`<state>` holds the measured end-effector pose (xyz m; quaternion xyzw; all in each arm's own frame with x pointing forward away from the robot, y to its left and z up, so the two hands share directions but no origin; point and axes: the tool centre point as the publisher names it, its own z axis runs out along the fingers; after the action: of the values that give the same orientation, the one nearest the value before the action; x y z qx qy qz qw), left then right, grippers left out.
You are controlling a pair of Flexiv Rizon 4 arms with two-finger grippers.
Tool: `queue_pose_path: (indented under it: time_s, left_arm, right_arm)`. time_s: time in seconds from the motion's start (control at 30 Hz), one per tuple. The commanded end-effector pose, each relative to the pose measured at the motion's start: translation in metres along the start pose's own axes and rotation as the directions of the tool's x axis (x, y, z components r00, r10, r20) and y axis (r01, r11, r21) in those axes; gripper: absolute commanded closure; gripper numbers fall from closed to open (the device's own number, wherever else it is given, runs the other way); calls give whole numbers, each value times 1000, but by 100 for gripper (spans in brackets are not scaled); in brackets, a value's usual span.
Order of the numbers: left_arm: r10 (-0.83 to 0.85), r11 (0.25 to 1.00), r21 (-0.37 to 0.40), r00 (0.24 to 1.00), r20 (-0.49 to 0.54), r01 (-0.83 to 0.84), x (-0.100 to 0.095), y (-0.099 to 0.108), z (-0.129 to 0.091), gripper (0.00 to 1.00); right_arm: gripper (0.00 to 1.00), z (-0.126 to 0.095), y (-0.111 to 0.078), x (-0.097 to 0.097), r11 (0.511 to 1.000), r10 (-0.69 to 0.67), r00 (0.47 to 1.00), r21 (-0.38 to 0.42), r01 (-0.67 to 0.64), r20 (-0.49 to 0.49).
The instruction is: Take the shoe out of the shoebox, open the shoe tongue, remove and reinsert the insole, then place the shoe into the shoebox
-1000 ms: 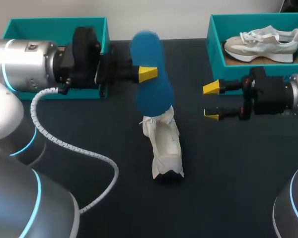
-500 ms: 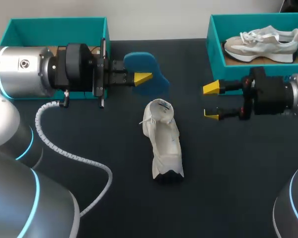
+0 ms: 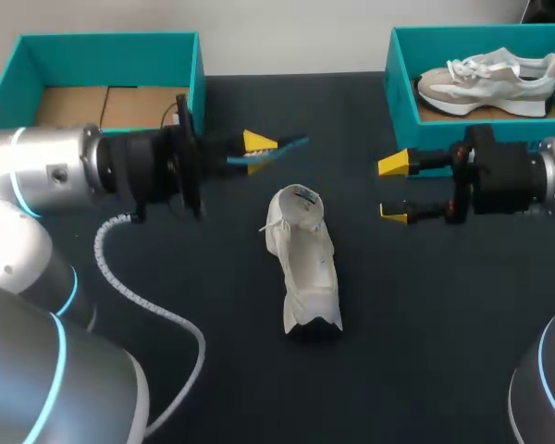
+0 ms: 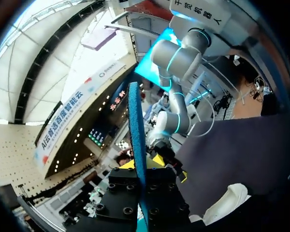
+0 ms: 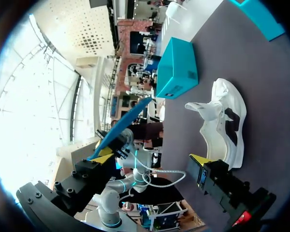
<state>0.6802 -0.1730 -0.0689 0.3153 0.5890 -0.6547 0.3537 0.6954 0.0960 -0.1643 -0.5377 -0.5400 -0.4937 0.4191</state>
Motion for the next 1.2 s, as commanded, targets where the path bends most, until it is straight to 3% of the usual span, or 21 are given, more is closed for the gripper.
queue_pose_path:
  time_s: [0.03,0.4,0.87,1.0,1.03,1.2]
  left_arm:
    - [267,963,2,960,80,-268,20,4,-1,100]
    - [366,931,-9,931,5,-366,38,11,-7,100]
    - [364,931,-21,931,-4,-364,38,11,-7,100]
    - [504,864,19,862,-54,-504,53,17,-3,100]
    - [578,816,37,811,-92,-577,59,21,-2,100]
    - [664,748,80,744,-78,-659,72,27,2,100]
  right_arm:
    - [0,2,0,0,1000,0,1000,-2,0,1]
    - [0,2,0,0,1000,0,1000,-2,0,1]
    - [0,2,0,0,1000,0,1000,-2,0,1]
    - [0,10,2,1,1000,-1,1000,14,1,-4]
    - [0,13,2,1,1000,1,1000,19,-1,-10]
    - [0,25,-1,9,1000,15,1000,12,-15,-18]
